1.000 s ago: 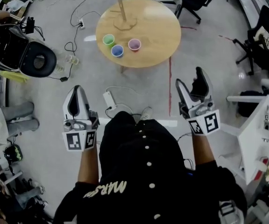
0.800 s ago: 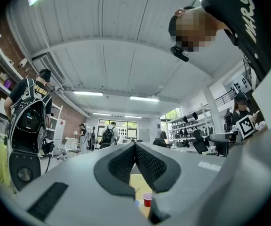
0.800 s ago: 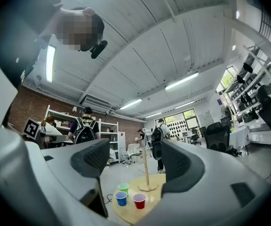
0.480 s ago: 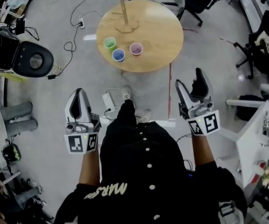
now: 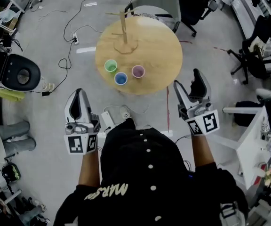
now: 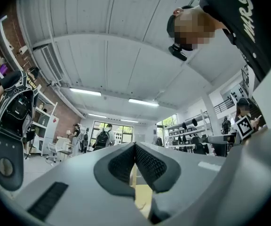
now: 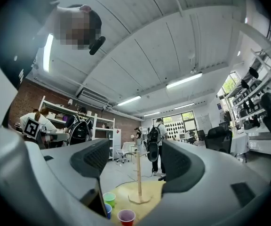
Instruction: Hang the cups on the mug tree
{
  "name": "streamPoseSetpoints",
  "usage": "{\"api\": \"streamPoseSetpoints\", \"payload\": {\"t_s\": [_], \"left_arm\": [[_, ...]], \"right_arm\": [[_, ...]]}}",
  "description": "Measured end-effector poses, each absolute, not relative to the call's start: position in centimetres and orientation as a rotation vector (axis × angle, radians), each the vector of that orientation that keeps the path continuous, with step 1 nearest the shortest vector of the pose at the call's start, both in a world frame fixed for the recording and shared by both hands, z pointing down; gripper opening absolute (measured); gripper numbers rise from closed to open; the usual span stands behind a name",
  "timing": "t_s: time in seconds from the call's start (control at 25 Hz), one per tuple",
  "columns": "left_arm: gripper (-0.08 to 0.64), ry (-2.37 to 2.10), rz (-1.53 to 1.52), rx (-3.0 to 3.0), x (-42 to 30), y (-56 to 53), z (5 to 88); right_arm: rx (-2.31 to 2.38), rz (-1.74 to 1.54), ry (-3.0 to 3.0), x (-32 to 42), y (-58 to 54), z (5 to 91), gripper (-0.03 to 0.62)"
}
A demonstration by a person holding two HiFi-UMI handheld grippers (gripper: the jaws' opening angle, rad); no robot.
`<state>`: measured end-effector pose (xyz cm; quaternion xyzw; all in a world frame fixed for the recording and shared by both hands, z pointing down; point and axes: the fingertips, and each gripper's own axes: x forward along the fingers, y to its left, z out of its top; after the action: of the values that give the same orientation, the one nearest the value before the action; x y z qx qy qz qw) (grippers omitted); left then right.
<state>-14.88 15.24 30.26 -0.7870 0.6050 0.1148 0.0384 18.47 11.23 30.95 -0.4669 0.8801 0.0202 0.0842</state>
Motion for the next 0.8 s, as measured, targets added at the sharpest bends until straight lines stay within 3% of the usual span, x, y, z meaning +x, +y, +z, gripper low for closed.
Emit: {"api": "streamPoseSetpoints", "payload": {"t_s": [0.48, 0.8], "left_arm": [[0.002, 1.796, 0.345, -2.505, -20.7, 4.8, 31.3], [0.002, 1.821, 0.297, -2.602, -19.7, -0.4, 35.3]], "right_arm": [[-1.456, 0.004, 2.637, 12.0, 2.1, 31.7, 0.334], [-1.445, -0.18, 2.95, 10.3, -0.9, 44.5, 0.342]]}}
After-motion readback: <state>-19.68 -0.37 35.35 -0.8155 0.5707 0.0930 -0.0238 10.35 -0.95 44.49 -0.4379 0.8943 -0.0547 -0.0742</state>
